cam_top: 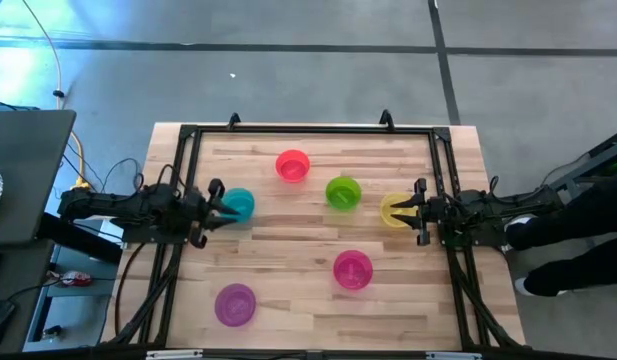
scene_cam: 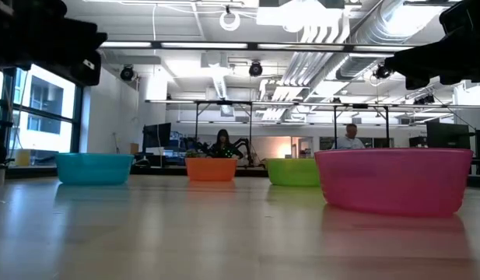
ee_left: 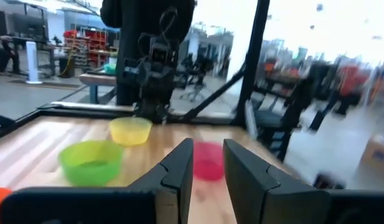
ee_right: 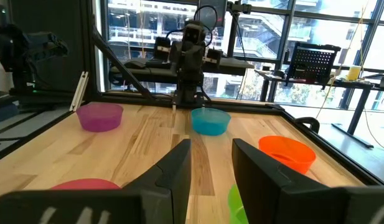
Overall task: Nest bowls inside each other
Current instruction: Stack the yellow bowl on top of the green bowl
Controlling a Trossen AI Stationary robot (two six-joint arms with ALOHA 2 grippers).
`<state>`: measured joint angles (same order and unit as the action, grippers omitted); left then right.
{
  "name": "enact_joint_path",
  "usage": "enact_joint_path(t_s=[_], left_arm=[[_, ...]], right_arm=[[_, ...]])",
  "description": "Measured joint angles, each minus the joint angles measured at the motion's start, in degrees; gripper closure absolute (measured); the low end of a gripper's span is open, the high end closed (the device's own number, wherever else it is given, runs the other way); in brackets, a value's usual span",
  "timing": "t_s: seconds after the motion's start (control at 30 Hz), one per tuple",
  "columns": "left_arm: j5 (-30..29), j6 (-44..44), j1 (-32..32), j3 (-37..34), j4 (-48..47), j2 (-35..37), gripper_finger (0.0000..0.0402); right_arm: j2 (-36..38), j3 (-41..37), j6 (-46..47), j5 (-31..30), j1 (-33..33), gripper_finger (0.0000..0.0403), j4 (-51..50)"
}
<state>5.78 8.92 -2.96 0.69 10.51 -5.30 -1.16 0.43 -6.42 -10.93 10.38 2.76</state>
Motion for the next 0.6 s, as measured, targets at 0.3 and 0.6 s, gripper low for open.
enact_joint_path(t_s=[0.3,0.6], left_arm=[[-2.0,4.2,0.0,0.0,8.8,0.0,0.0326],[-7.7,11.1,0.0,0.0,10.1,-0.1,0.0326]], right_arm=[[0.0,0.0,0.0,0.0,0.0,0.0295,0.0],[0.0,0.0,0.0,0.0,0.0,0.0295,0.0]])
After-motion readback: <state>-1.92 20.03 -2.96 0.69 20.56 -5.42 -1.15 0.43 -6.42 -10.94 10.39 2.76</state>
